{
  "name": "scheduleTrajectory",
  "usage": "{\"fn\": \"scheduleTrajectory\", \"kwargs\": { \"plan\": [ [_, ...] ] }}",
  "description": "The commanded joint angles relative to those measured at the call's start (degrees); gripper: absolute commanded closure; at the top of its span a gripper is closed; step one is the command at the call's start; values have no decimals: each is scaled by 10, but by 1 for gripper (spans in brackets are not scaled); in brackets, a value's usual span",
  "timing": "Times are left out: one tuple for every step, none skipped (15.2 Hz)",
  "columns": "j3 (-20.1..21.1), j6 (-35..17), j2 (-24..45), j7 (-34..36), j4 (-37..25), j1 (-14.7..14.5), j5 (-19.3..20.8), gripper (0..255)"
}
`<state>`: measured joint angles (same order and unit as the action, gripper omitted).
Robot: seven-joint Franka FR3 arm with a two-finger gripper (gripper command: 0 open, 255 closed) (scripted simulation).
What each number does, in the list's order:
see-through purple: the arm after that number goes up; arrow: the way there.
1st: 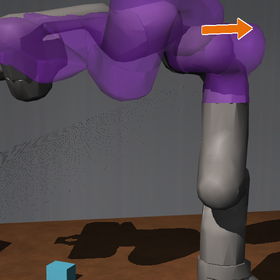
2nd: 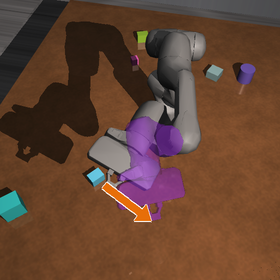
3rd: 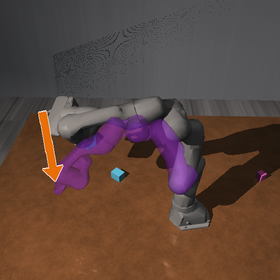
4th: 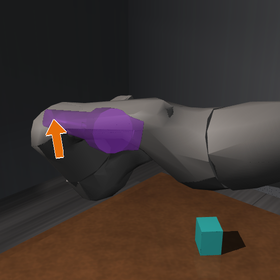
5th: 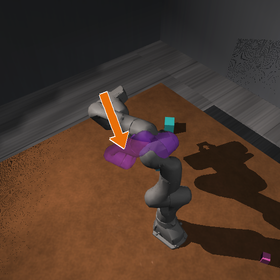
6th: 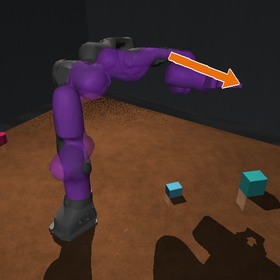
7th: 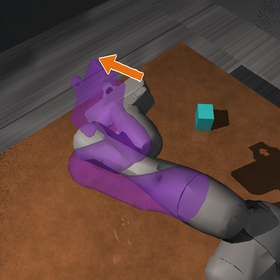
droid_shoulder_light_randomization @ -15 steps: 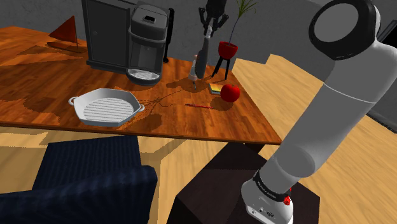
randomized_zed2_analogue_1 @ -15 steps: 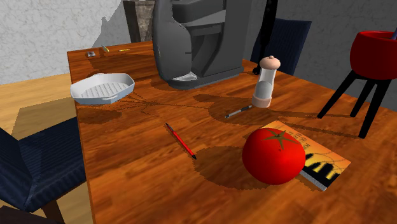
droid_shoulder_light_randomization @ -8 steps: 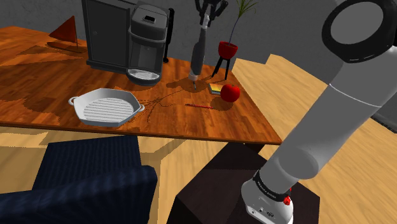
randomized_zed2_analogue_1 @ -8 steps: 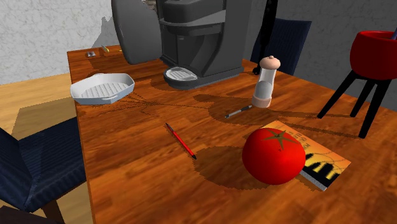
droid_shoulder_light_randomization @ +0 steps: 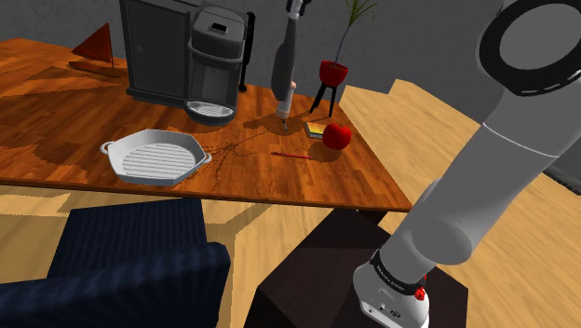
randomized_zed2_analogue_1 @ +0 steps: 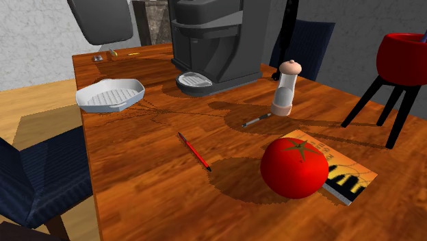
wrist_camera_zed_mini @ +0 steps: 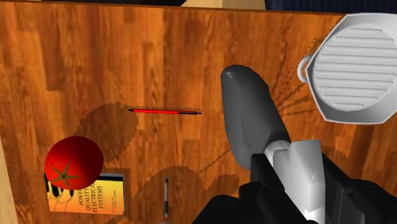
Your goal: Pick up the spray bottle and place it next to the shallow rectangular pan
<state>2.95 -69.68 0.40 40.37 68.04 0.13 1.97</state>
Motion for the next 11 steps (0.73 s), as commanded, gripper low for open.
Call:
{"fn": "scheduleTrajectory", "kwargs": {
  "plan": [
    [14, 29, 9, 28, -36, -15, 2, 255],
    [21, 43, 15, 41, -57, -22, 3, 255],
    [28, 59, 24, 54, -81, -30, 5, 255],
    [39, 87, 41, 76, -124, -43, 9, 255],
    [38, 72, 29, 75, -98, -42, 7, 255],
    [37, 58, 18, 75, -73, -41, 5, 255],
    [37, 46, 8, 75, -50, -40, 4, 255],
    [36, 33, -2, 74, -29, -39, 2, 255],
    [36, 22, -10, 74, -8, -38, 1, 255],
    [35, 10, -19, 73, 11, -38, 0, 255],
    [34, -1, -26, 73, 30, -37, -1, 255]
  ]
}}
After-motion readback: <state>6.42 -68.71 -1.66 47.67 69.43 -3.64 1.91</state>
